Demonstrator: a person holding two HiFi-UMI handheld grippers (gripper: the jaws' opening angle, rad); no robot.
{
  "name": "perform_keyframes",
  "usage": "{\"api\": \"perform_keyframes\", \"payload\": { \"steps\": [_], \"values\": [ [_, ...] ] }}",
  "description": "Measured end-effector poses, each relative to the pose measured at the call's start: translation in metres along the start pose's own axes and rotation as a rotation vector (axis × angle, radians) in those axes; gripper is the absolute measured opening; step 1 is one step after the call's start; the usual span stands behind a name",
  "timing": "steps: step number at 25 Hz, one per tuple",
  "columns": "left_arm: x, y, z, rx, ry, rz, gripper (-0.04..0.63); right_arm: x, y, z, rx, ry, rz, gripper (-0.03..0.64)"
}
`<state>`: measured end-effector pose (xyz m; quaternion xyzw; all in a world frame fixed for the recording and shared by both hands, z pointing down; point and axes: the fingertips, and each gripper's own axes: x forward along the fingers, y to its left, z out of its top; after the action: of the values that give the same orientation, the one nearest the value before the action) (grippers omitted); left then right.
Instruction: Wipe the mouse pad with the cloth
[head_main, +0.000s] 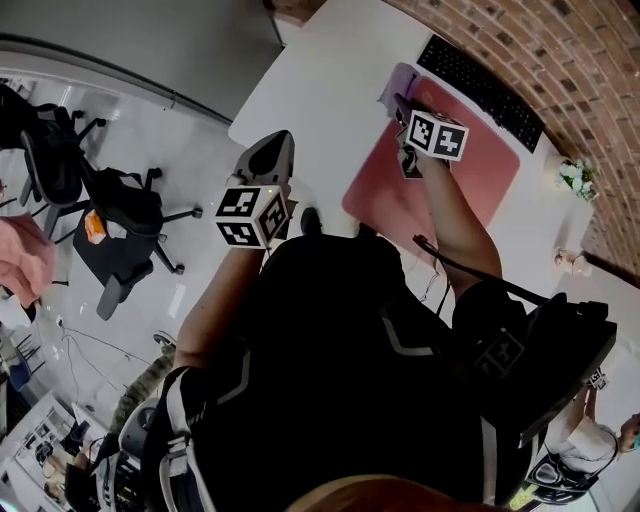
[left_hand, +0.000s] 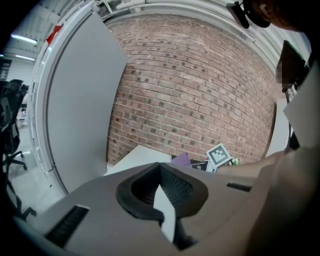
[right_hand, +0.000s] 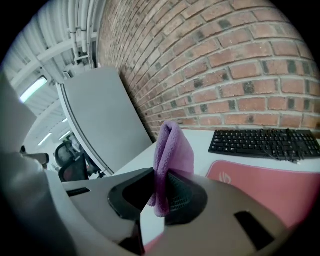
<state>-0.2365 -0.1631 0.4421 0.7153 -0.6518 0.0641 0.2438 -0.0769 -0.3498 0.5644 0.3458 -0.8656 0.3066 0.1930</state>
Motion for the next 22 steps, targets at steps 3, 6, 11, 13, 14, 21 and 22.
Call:
{"api": "perform_keyframes", "payload": {
  "steps": [3,6,11,13,14,21,22],
  "values": [
    [0.006,-0.005,0.015,0.008,-0.039,-0.059,0.002,-0.032,0.023,0.018,-0.015,-0.068,0.007,0.054],
    [0.01,-0.018,0.033,0.015,-0.076,-0.149,0.002,-0.072,0.038,0.041,-0.033,-0.153,-0.019,0.054],
    [0.021,-0.051,0.05,0.046,-0.095,-0.318,0.002,-0.143,0.055,0.061,-0.076,-0.284,-0.101,0.054],
    [0.024,-0.066,0.051,0.069,-0.101,-0.384,0.002,-0.175,0.058,0.059,-0.099,-0.33,-0.152,0.054],
    [0.023,-0.073,0.053,0.084,-0.117,-0.405,0.002,-0.191,0.059,0.055,-0.106,-0.352,-0.178,0.054],
    [0.009,-0.113,0.076,0.176,-0.216,-0.502,0.002,-0.274,0.066,0.03,-0.14,-0.446,-0.369,0.054],
    [0.008,-0.119,0.078,0.19,-0.218,-0.508,0.002,-0.282,0.066,0.028,-0.14,-0.455,-0.388,0.054]
  ]
}}
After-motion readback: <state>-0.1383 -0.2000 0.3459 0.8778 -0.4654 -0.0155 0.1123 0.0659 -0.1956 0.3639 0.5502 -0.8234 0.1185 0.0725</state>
